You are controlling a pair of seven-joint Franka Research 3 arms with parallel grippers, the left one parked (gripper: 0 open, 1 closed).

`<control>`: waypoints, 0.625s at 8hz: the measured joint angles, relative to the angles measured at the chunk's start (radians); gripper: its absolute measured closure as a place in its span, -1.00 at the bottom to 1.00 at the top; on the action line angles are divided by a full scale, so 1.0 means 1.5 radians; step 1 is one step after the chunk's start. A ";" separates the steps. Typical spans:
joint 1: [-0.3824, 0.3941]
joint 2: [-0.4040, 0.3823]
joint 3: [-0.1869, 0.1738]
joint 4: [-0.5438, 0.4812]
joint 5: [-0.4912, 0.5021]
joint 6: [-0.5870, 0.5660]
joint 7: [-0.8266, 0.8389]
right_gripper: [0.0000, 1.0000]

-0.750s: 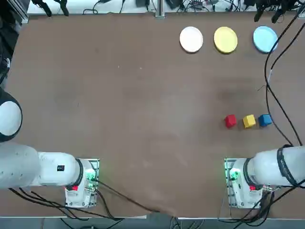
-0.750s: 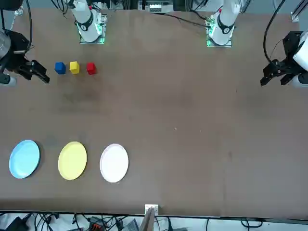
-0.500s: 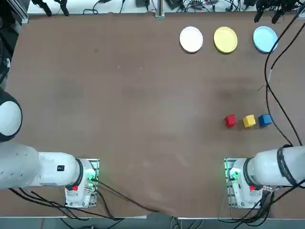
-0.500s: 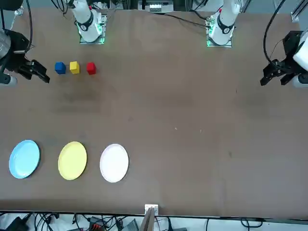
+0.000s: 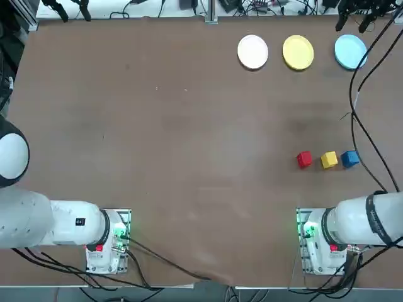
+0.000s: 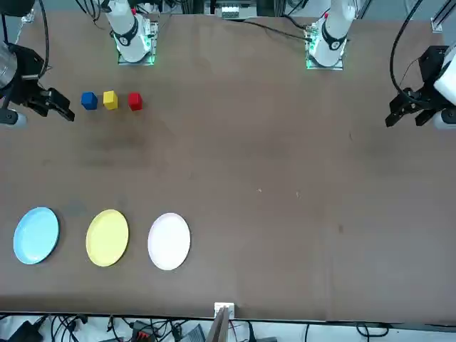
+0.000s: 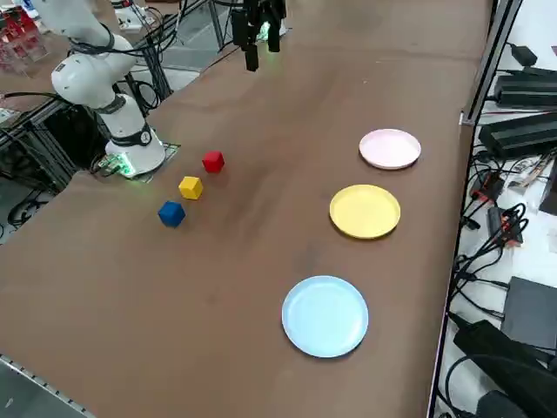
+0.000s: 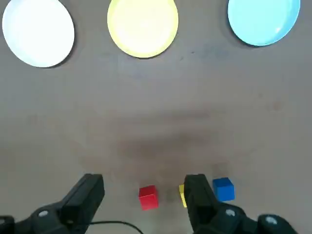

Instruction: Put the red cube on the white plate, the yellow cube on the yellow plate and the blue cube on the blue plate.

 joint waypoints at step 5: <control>0.000 0.011 0.000 0.011 0.000 -0.001 0.000 -1.00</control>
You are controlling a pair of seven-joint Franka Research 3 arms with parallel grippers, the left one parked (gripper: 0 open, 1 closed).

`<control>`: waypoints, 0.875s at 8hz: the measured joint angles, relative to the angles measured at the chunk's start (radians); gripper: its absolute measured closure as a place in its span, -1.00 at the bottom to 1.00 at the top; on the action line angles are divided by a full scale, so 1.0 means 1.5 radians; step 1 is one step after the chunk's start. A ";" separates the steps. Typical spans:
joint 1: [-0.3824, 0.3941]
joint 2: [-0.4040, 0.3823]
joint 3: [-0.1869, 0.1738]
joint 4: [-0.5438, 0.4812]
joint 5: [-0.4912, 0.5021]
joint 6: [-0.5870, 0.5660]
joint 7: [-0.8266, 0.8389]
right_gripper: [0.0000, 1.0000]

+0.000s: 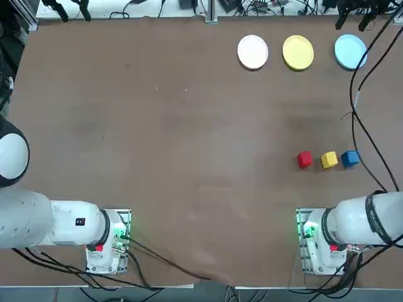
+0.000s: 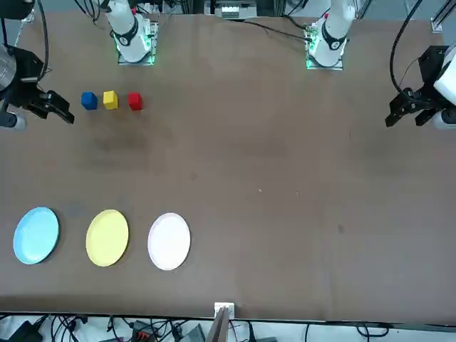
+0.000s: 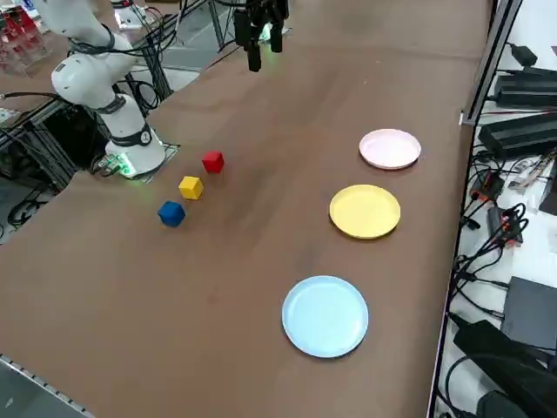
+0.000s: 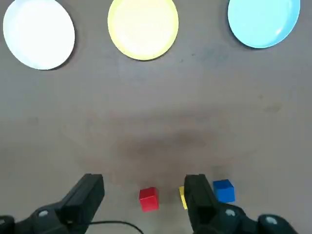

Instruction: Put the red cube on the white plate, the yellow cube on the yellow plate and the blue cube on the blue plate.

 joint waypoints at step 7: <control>0.000 0.012 0.000 0.004 0.000 -0.064 0.000 -1.00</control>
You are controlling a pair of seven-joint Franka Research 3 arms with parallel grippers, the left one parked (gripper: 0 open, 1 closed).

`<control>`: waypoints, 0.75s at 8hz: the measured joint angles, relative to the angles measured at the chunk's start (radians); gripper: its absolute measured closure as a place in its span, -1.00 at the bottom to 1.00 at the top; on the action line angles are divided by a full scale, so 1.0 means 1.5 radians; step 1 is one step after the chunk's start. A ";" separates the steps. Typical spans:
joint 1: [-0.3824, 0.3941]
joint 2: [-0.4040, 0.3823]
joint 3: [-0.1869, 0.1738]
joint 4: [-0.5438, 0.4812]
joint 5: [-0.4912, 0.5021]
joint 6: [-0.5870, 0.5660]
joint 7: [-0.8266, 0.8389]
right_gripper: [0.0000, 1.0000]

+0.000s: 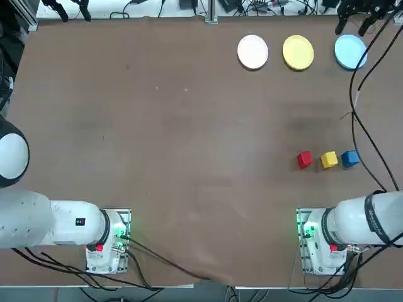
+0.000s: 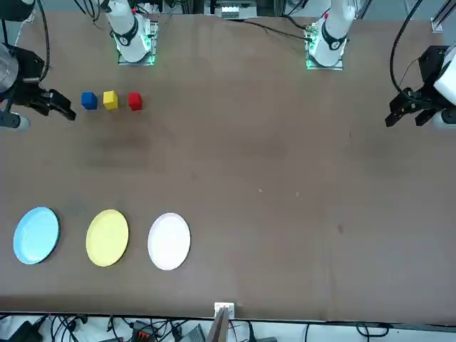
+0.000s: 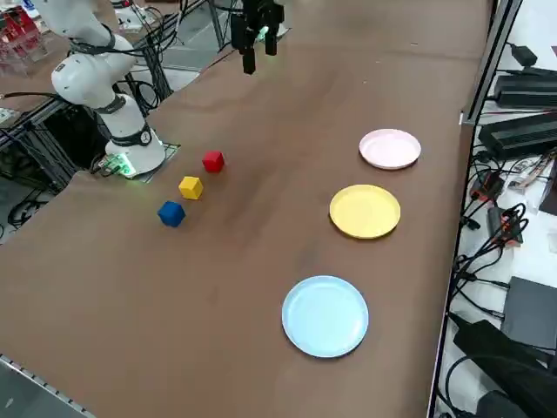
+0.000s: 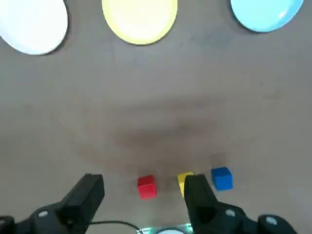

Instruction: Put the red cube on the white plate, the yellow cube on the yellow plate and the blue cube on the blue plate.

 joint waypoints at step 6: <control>0.017 0.040 0.016 -0.164 0.016 -0.033 -0.047 -0.97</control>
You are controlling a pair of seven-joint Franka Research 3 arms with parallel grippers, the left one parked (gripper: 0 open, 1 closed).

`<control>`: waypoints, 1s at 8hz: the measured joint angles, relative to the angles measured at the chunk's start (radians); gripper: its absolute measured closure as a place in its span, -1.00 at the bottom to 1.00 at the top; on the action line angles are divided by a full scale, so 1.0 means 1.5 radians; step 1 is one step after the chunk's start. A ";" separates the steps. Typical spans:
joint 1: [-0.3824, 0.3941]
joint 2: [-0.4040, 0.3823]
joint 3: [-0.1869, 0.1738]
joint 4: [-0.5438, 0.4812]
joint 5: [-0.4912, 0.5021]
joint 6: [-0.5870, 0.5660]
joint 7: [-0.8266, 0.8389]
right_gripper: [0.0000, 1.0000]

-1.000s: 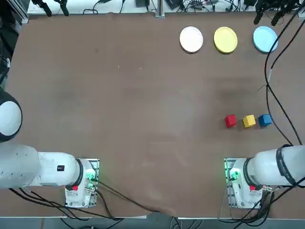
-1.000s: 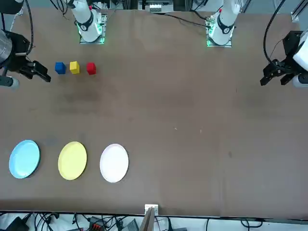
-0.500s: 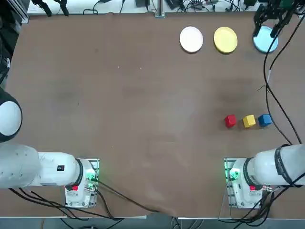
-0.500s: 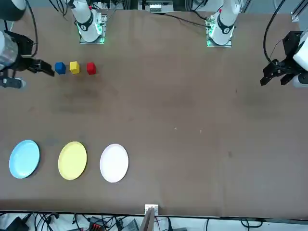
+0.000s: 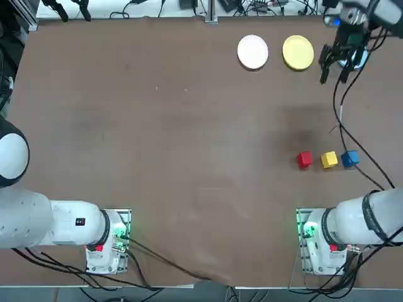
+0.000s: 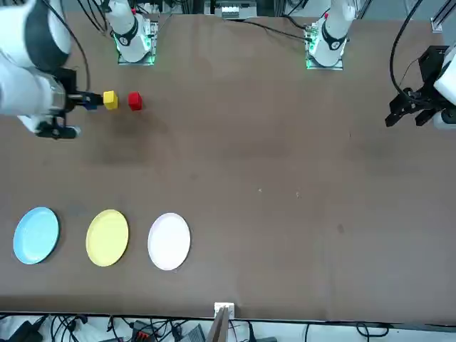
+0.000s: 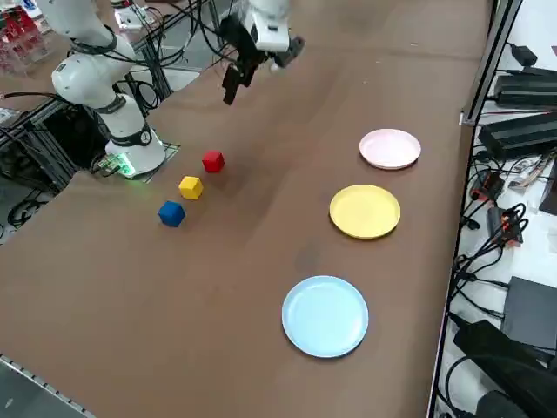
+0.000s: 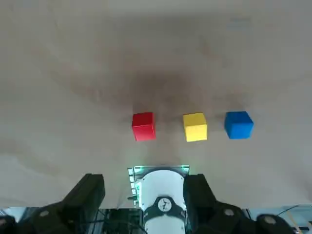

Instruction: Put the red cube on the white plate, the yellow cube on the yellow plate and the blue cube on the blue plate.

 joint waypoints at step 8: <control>0.018 -0.156 0.000 -0.515 0.002 0.448 -0.016 -0.95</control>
